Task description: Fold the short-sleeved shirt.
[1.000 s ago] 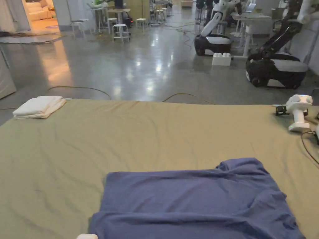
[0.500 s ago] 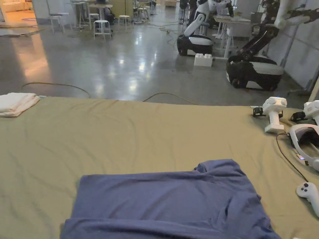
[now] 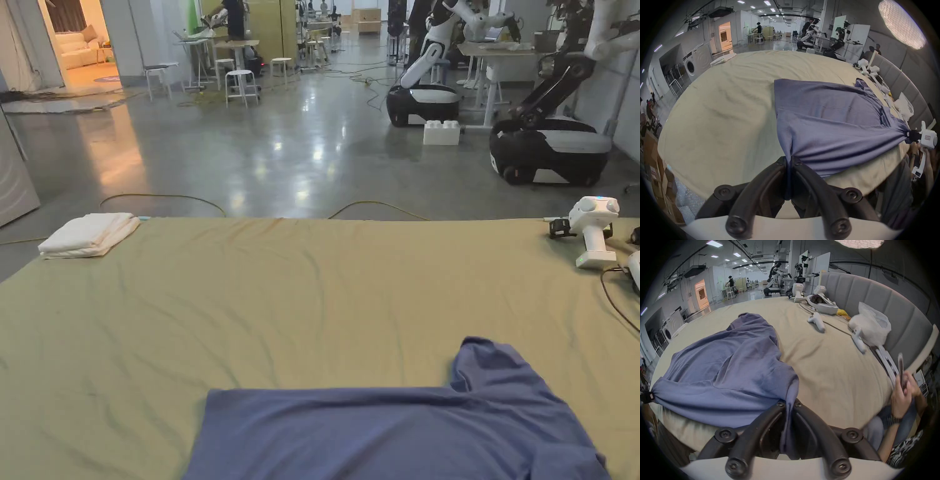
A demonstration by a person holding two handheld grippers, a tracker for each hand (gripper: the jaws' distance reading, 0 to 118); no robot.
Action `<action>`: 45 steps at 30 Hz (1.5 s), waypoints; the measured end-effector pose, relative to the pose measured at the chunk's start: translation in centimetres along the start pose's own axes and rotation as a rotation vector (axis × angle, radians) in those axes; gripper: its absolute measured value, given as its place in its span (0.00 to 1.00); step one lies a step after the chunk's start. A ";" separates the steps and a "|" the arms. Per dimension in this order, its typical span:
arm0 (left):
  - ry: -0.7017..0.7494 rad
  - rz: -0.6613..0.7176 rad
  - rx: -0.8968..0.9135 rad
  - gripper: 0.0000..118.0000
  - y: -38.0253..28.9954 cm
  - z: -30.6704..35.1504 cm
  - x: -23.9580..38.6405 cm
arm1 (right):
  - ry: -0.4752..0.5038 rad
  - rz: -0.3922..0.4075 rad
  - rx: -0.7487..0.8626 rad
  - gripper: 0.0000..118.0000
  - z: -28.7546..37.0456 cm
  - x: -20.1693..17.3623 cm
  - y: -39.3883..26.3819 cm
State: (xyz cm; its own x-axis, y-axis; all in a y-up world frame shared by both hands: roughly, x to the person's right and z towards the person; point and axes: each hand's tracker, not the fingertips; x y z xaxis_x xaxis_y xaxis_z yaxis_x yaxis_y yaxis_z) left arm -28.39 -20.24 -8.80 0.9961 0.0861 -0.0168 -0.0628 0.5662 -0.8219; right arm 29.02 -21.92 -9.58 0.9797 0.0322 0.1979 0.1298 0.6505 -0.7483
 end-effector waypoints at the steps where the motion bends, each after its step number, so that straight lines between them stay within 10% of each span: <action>1: -0.009 -0.003 -0.010 0.05 -0.9 0.5 -0.1 | 0.003 -0.018 -0.004 0.03 0.7 0.2 -1.0; 7: -0.029 0.012 -0.019 0.10 -3.0 -0.3 -0.3 | 0.014 -0.061 -0.035 0.12 1.4 0.2 -2.9; 9: -0.014 0.092 -0.003 0.66 -2.8 -0.3 -0.9 | 0.010 -0.049 -0.047 0.64 1.8 0.2 -2.4; 11: -0.023 0.125 0.096 0.93 -2.3 1.3 -0.7 | 0.064 -0.056 0.030 0.65 3.0 0.4 -1.6; 19: -0.020 0.053 0.760 0.92 0.5 16.1 5.2 | 0.297 -0.022 0.690 0.65 15.9 -1.6 3.6; 25: 0.182 -0.113 1.032 0.90 0.2 24.3 11.1 | 0.344 0.082 0.798 0.57 22.3 -3.6 6.1; 27: 0.162 -0.181 1.058 0.80 -0.2 25.5 12.1 | 0.364 0.099 0.791 0.09 23.0 -4.0 6.0; 28: 0.168 -0.166 1.059 0.66 -0.4 25.8 12.7 | 0.365 0.102 0.792 0.00 23.3 -4.3 5.9; 30: 0.117 -0.171 1.077 0.00 -0.8 26.5 13.3 | 0.353 0.100 0.814 0.00 23.4 -4.9 5.3; 45: -0.025 -0.038 0.931 0.00 1.7 23.9 11.3 | 0.369 0.181 0.795 0.00 22.4 -5.7 5.5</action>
State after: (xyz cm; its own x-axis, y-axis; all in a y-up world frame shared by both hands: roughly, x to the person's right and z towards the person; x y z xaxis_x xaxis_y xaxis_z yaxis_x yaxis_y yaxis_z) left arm -18.67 1.33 3.21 0.9976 0.0652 0.0223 -0.0645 0.9974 -0.0333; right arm 20.77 -1.56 -0.64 0.9795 0.0283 -0.1994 -0.0414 0.9972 -0.0617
